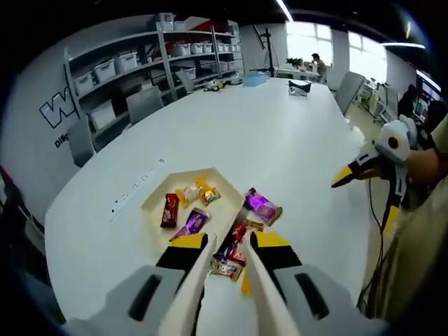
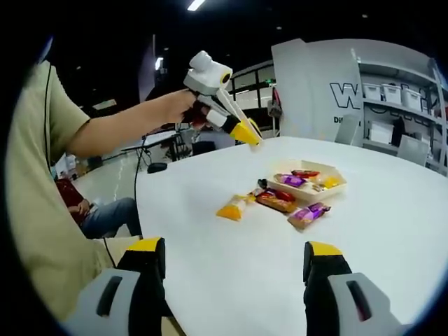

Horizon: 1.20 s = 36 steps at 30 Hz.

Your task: Place the target food into the container with the food tongs after gripping and lifting it, then release it inside without dropping or visibly crushing the food.

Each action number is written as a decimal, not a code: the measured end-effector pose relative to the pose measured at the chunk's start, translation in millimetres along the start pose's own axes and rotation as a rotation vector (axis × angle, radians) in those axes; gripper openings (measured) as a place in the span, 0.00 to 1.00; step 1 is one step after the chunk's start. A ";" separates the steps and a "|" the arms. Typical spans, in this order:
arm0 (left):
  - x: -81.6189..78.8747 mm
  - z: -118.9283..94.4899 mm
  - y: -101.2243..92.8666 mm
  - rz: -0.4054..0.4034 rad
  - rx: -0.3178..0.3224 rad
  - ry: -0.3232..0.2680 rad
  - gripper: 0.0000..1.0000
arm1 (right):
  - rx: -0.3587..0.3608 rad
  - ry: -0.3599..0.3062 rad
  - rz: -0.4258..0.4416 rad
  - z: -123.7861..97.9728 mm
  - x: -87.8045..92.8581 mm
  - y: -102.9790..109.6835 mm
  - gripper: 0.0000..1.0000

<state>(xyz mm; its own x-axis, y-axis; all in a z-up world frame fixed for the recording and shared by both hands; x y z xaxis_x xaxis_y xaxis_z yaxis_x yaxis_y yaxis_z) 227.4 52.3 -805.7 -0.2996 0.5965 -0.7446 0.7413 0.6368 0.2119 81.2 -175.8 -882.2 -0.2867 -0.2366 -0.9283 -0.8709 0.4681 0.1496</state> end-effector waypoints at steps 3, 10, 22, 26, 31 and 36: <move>10.6 -2.8 -5.8 -0.006 0.007 0.005 0.22 | 0.000 0.000 0.002 0.3 0.4 0.4 0.80; 35.1 -11.0 -15.9 -0.022 0.016 0.014 0.22 | -0.003 0.004 0.006 1.6 2.9 1.9 0.80; 68.1 -16.8 -36.4 -0.042 0.019 0.038 0.22 | -0.007 0.011 0.006 4.1 3.4 2.7 0.80; 75.5 -15.4 -45.3 -0.043 0.024 0.048 0.22 | -0.005 0.011 0.009 4.4 4.1 2.4 0.80; 83.6 -12.1 -53.8 -0.052 0.032 0.072 0.22 | -0.007 0.015 0.013 5.3 5.9 2.0 0.80; 88.7 -8.1 -60.9 -0.072 0.042 0.086 0.22 | -0.008 0.016 0.015 5.6 6.7 1.7 0.80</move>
Point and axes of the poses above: the point that each gripper's makers call its tool centre point, and the gripper's own axes: z roughly forward along the fingers, y roughly to its left, x roughly out of its underside, the point moved 8 cm from there along -z, roughly backward along the fingers, and after that the axes turned 8 degrees about -x, right-handed, at the moved point
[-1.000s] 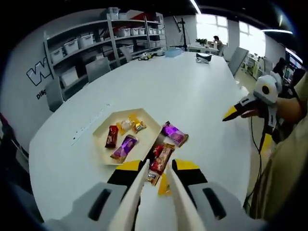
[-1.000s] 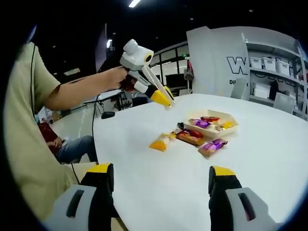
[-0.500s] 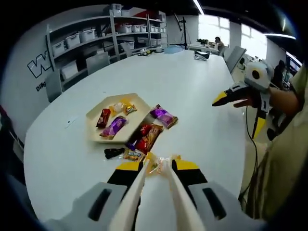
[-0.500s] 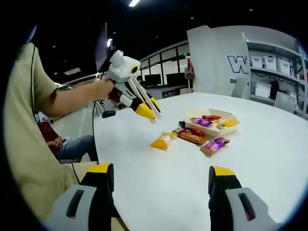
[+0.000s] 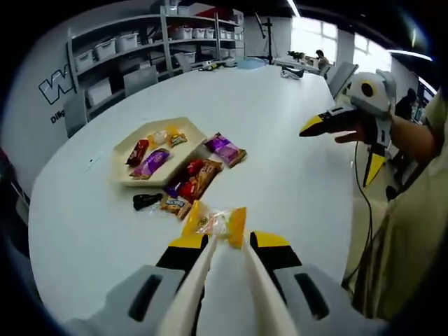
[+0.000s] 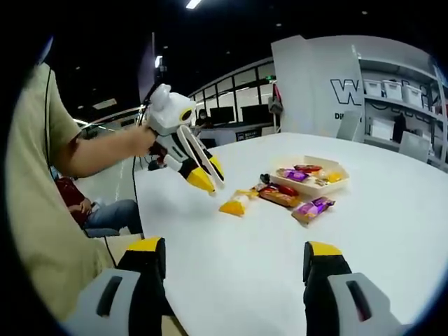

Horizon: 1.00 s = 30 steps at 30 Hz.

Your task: Place the target food into the container with the food tongs after gripping and lifting it, then release it inside without dropping or visibly crushing the food.

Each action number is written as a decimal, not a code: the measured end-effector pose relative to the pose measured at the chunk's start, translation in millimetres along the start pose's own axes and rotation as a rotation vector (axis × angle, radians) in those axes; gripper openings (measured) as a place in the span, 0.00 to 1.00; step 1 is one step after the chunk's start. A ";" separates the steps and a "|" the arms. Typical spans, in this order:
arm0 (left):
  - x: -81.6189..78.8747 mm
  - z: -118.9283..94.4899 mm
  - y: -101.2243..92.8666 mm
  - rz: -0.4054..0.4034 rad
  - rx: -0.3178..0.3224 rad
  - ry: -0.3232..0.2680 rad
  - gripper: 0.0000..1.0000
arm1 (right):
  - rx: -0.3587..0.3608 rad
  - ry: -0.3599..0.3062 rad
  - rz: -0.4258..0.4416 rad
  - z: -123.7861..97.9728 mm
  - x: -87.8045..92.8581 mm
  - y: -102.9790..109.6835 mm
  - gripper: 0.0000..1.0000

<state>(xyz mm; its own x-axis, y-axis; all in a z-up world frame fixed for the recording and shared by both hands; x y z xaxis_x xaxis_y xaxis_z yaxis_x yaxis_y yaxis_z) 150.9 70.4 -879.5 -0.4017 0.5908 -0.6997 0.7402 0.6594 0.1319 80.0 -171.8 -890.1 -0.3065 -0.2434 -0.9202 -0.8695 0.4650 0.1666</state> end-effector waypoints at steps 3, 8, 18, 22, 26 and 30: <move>2.1 1.4 -2.4 -0.009 0.006 0.006 0.22 | -0.001 -0.001 0.002 0.4 0.6 -0.4 0.80; 6.1 6.0 -7.1 -0.025 0.016 0.020 0.22 | -0.004 0.002 0.006 1.6 2.0 -0.8 0.80; 11.6 12.9 -12.4 -0.045 0.028 0.040 0.23 | -0.008 -0.003 0.013 2.1 3.3 -1.8 0.80; 10.7 16.6 -16.4 -0.048 0.037 0.040 0.23 | -0.007 -0.002 0.015 1.9 4.2 -2.4 0.79; 7.4 18.1 -19.2 -0.052 0.044 0.032 0.23 | -0.007 -0.005 0.019 1.7 4.8 -2.7 0.79; 5.5 20.7 -21.8 -0.052 0.049 0.030 0.23 | -0.008 -0.005 0.019 2.2 5.1 -3.3 0.79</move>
Point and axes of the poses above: the point that each gripper's makers call its tool centre point, and the gripper's own axes: z roughly forward along the fingers, y roughly to its left, x roughly out of its underside, the point moved 8 cm from there along -z, roughly backward along the fingers, and after that the axes turned 8 degrees about -x, right-handed, at the moved point
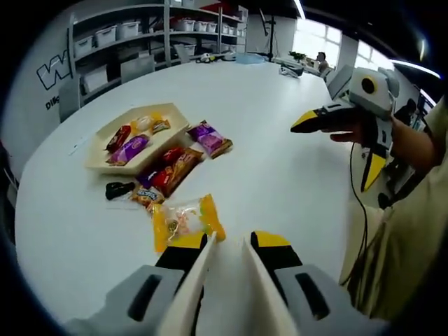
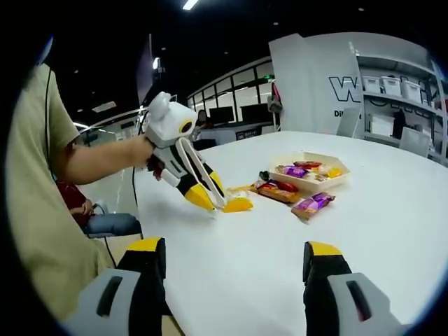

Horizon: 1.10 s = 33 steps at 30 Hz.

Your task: Place the target food into the container with the food tongs after gripping and lifting it, then release it inside without dropping or visibly crushing the food.

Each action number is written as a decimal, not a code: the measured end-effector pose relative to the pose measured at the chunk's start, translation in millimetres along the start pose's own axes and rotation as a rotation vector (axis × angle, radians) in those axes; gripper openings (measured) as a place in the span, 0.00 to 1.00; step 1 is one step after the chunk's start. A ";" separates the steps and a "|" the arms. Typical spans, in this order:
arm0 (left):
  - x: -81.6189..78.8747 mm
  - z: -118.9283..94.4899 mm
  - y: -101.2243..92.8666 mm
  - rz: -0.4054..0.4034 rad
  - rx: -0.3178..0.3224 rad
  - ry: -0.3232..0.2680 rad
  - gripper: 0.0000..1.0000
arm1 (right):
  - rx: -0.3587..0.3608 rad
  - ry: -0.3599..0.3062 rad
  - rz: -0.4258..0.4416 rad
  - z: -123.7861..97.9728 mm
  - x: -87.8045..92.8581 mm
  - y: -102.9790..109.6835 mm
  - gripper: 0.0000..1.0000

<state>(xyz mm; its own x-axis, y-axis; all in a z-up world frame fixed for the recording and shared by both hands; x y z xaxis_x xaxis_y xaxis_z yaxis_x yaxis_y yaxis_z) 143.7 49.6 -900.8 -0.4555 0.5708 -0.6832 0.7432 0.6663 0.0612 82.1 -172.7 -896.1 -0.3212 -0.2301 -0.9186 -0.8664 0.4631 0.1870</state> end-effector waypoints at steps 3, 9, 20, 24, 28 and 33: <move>-2.3 2.4 -1.0 -0.005 0.003 -0.007 0.23 | 0.001 -0.001 -0.001 -0.2 -0.3 -0.5 0.79; -8.3 7.1 -0.8 -0.009 0.007 -0.020 0.23 | 0.003 -0.004 0.001 -1.6 0.0 -2.4 0.79; -18.6 8.1 5.5 -0.006 -0.013 -0.054 0.23 | 0.005 -0.005 -0.001 -2.6 -0.5 -3.5 0.79; -20.4 3.0 10.6 0.001 -0.032 -0.069 0.23 | 0.004 -0.005 0.000 -2.3 -0.3 -2.9 0.79; -20.8 -1.0 20.2 0.024 -0.054 -0.083 0.23 | 0.000 0.001 0.002 0.0 1.8 -2.1 0.79; -20.8 -1.2 30.4 0.090 -0.061 -0.081 0.23 | -0.002 -0.001 0.001 0.4 1.2 -1.8 0.79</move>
Point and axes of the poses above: the point that each gripper's makers call its tool centre point, and the gripper's own axes: z roughly forward along the fingers, y roughly to its left, x roughly out of its underside, the point moved 8 cm from there along -z, roughly backward along the fingers, and after that the axes turned 8 degrees about -x, right-handed, at the moved point
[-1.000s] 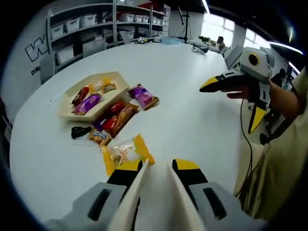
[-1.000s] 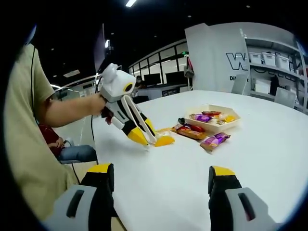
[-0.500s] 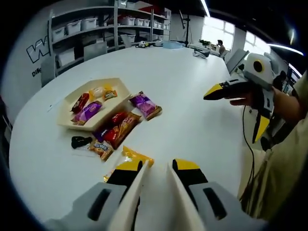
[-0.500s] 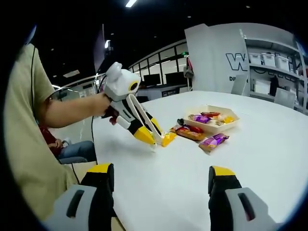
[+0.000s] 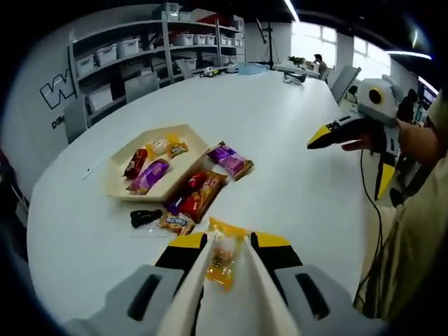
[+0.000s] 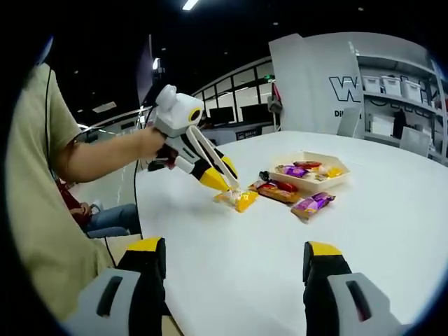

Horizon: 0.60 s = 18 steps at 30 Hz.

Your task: Place the target food into the container with the food tongs after gripping and lifting it, then release it inside without dropping or visibly crushing the food.

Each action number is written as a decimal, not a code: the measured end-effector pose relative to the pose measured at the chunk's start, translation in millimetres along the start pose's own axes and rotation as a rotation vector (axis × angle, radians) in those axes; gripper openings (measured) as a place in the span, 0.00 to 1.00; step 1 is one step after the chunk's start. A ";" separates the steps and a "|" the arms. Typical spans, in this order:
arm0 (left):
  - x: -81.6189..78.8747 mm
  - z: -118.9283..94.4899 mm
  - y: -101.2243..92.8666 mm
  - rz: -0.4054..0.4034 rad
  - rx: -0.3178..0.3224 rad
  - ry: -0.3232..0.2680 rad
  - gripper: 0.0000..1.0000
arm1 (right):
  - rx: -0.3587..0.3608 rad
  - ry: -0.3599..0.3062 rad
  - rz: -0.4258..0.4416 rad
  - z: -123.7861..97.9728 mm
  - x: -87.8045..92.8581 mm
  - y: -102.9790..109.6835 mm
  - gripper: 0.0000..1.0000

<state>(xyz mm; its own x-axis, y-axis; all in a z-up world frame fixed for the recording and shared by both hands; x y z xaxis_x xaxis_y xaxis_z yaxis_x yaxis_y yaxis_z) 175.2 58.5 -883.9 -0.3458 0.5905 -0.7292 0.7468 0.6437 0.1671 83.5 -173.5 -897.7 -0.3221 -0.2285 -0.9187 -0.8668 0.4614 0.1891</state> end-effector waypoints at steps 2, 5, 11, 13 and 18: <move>-0.7 0.1 2.9 0.043 -0.009 -0.004 0.23 | 0.002 0.001 -0.001 -0.2 0.1 -0.3 0.80; -1.9 -0.6 4.9 0.063 -0.008 -0.004 0.23 | 0.003 -0.001 0.002 -0.5 0.4 -0.1 0.80; -1.7 1.6 7.9 0.111 0.013 0.015 0.24 | 0.003 0.003 0.002 -0.9 1.0 -0.1 0.80; -0.3 3.1 8.9 0.123 0.015 0.023 0.24 | 0.005 0.002 0.002 -1.0 0.8 -0.3 0.80; 2.2 5.3 10.4 0.128 0.027 0.036 0.24 | 0.005 0.005 0.003 -1.0 1.7 -0.2 0.80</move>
<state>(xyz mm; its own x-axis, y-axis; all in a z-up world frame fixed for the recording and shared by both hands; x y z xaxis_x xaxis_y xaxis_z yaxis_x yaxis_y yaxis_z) 185.2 63.9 -887.3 -0.2666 0.6847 -0.6783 0.8008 0.5490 0.2394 82.8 -174.8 -899.0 -0.3266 -0.2310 -0.9165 -0.8639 0.4663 0.1903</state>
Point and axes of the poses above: the point that each gripper's makers call its tool centre point, and the gripper's own axes: z roughly forward along the fingers, y roughly to its left, x roughly out of its underside, the point moved 8 cm from there along -z, roughly backward along the fingers, and after that the axes turned 8 degrees about -x, right-handed, at the moved point
